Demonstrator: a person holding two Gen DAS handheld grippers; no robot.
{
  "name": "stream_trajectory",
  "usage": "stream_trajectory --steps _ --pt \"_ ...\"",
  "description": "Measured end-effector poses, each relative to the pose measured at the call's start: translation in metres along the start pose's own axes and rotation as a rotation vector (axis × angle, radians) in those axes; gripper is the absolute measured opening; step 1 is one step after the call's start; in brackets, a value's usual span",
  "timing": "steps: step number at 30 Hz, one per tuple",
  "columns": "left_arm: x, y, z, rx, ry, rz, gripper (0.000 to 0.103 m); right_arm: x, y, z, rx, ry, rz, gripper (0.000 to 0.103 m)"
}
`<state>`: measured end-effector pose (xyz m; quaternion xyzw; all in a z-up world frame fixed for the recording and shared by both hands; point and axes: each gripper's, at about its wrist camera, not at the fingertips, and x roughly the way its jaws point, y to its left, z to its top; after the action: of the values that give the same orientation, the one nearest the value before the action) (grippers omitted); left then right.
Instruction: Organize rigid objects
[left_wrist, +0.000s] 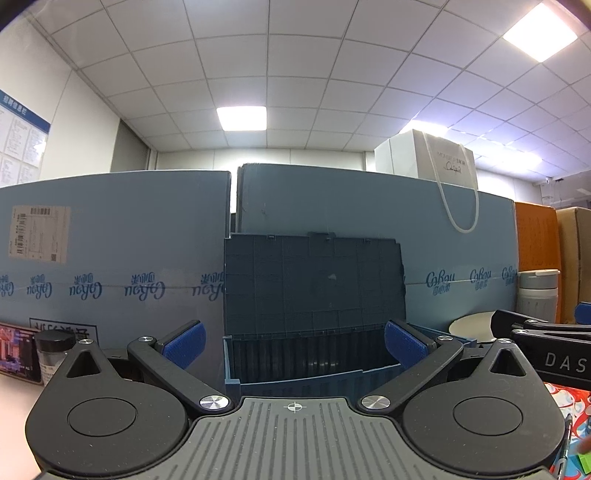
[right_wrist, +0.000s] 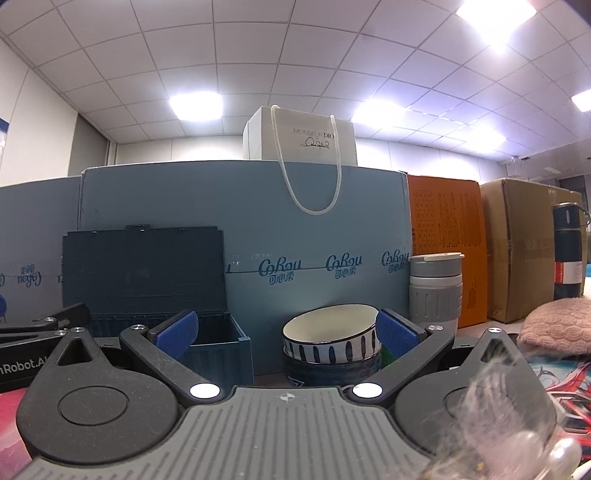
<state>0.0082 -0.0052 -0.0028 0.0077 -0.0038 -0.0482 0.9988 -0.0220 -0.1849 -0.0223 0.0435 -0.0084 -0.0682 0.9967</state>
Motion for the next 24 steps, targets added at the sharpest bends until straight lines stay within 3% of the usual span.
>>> stream_trajectory --steps 20,24 --pt "0.002 0.001 0.000 -0.011 0.004 -0.010 0.103 0.000 0.002 0.000 -0.010 0.008 -0.011 0.103" --pt "-0.003 0.011 0.000 -0.071 -0.015 -0.076 0.103 -0.004 -0.002 0.000 0.011 -0.005 -0.014 0.103"
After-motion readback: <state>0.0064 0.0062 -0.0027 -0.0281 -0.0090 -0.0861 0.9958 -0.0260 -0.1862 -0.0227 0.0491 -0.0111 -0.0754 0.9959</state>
